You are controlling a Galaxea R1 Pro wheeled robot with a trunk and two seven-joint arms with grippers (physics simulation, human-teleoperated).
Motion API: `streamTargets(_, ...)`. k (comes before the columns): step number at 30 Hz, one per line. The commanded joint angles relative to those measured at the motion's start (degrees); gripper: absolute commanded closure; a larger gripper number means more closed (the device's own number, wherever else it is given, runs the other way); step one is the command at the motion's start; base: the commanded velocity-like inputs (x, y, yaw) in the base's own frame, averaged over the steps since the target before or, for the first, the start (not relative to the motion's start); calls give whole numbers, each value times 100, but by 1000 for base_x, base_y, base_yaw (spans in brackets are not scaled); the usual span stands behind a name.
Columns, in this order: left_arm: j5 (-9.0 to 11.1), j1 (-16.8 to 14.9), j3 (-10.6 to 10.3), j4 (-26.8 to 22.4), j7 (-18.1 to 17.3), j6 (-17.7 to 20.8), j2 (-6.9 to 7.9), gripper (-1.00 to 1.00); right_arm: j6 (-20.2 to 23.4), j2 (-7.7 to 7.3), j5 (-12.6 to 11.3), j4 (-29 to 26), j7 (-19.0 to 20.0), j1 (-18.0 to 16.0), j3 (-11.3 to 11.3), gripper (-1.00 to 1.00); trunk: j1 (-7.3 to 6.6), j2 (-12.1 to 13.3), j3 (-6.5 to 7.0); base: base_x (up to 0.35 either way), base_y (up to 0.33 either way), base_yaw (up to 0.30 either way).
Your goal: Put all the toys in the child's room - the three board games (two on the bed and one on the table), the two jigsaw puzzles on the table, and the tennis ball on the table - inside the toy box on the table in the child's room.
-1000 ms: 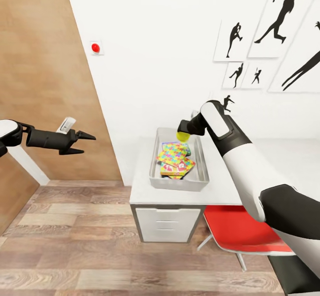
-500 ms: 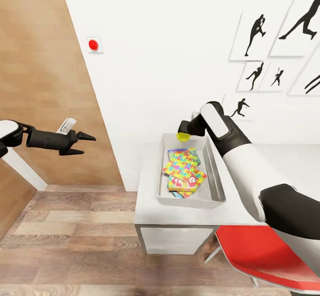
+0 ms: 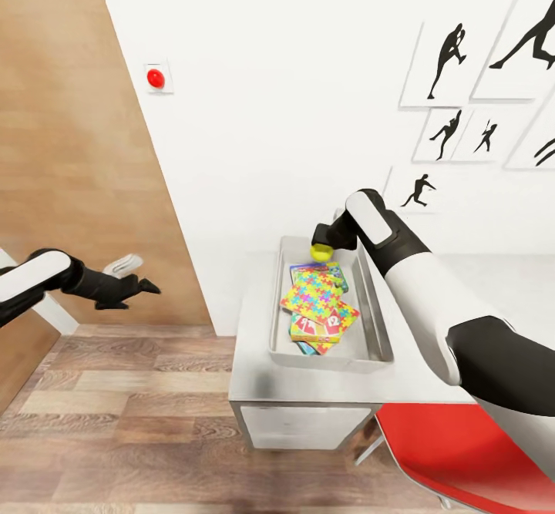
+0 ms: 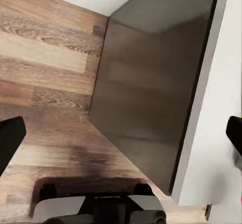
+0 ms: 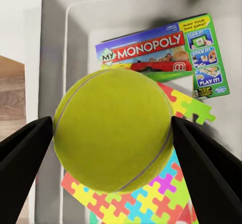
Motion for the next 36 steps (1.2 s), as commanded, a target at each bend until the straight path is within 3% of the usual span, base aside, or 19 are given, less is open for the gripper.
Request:
streamTargets(1,27,-7,-27,29,72,-21,3,-100,5,-2,-60,0,-57,-7,17,100,4,-13,-12,0,0,0)
streamTargets(6,-122,23,-36,393,264,-55,-97,-100,6,0,-61,10,-51,-9,6,100,4,-13,-33,0,0,0)
streamTargets(9,-229,30,-40,707,388,-65,-282,-100,6,2,-61,11,-50,-9,4,100,4,-13,-52,0,0,0)
streamTargets(12,-476,35,-35,1160,471,-69,-572,-100,6,4,-61,12,-50,-9,3,100,4,-13,-73,0,0,0)
streamTargets(16,-590,36,-27,1423,494,-70,-704,-100,6,7,-61,12,-50,-9,3,100,4,-13,-100,0,0,0)
streamTargets(22,-618,88,-40,1497,473,-396,-739,-100,6,8,-61,7,-50,-9,2,100,4,-13,-143,0,0,0)
streamTargets(25,-624,266,-54,1503,455,-583,-728,-100,11,8,-61,-10,-50,-9,2,100,4,-13,-164,0,0,0)
streamTargets(36,-629,386,-67,1506,447,-658,-709,-100,54,-104,-59,-23,-57,-9,9,100,4,-13,-246,0,0,12)
